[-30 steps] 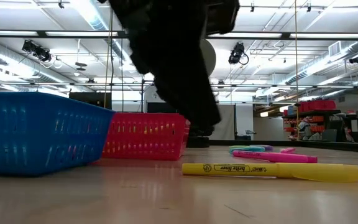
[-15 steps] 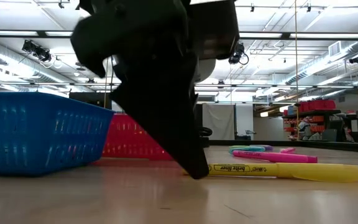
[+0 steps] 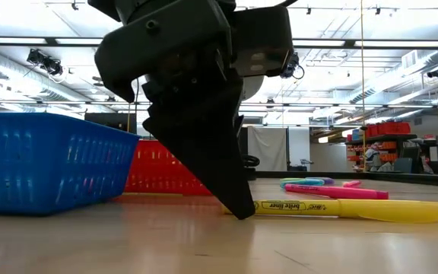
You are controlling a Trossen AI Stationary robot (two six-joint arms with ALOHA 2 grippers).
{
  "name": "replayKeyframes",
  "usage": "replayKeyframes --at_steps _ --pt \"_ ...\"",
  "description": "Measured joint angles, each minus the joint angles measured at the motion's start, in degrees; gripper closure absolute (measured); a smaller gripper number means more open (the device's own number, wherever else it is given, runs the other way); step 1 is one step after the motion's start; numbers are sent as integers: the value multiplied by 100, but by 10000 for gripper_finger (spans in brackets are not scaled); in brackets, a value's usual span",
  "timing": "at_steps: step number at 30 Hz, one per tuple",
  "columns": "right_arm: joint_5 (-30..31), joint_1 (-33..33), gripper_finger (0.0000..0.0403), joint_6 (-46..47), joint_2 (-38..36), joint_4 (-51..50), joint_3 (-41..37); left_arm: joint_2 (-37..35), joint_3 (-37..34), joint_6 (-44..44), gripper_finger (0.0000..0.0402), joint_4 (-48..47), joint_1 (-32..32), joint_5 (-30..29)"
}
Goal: Pick & Place Markers
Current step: Put the yellow marker pen into the red bin
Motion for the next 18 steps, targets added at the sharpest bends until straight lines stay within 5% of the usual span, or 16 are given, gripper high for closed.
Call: replayKeyframes --at_steps 18 --pt "0 0 218 -168 0 327 0 17 -7 -182 351 25 -2 368"
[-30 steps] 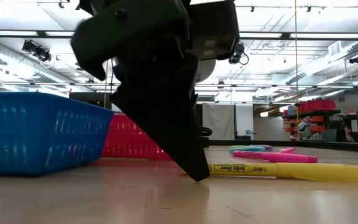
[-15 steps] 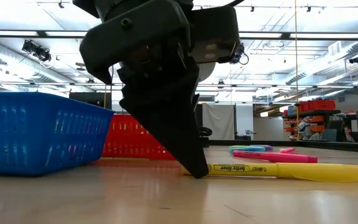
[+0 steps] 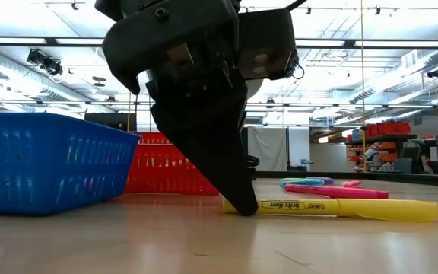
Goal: Pick & Place Markers
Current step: Put the yellow marker pen into the red bin
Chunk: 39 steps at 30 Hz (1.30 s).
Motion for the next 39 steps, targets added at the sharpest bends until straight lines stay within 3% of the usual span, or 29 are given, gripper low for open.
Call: replayKeyframes --at_steps 5,21,39 --pt "1 0 218 -2 0 20 0 -1 0 -230 375 1 2 25" --pt "0 0 218 -12 2 194 0 -671 -4 -133 373 -257 -11 -492" --pt "1 0 218 -236 2 581 2 -798 1470 -94 378 -2498 -4 -560"
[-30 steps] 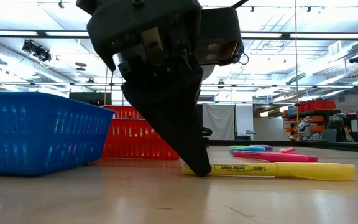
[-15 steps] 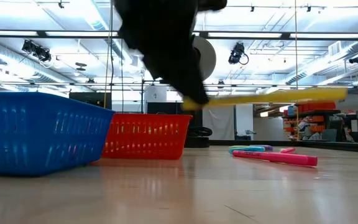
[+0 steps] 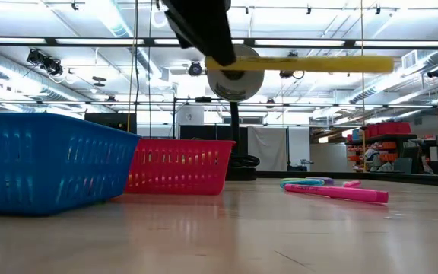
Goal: Pick & Place Markers
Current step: Put the yellow marker pen into the red bin
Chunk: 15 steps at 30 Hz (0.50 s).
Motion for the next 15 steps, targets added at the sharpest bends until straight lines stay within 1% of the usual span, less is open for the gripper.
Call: replayKeyframes --at_steps 3,9,15 --pt "-1 0 218 2 0 10 0 0 46 4 377 -277 0 -69" --pt "-1 1 218 26 0 33 0 0 67 21 379 -293 2 -32" --pt "-1 9 218 25 0 39 0 -54 67 464 379 -687 37 -94"
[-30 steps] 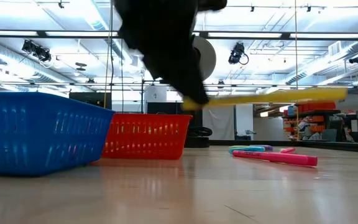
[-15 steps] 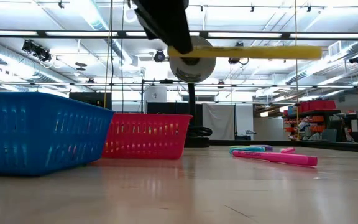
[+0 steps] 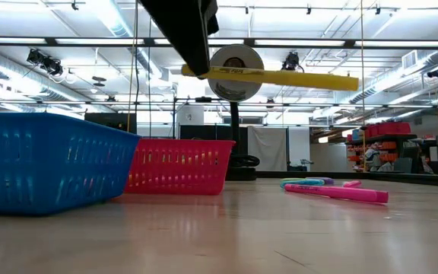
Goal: Pick & Place Markers
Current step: Put the yellow marker pen into the red bin
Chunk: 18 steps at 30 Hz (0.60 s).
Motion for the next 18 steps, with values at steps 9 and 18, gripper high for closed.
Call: replayKeyframes --at_steps 9,18 --pt "0 -2 218 -43 0 42 0 -111 -98 864 379 -3 126 87" --pt "300 -4 218 -209 2 139 0 -938 -1286 1165 379 915 488 480"
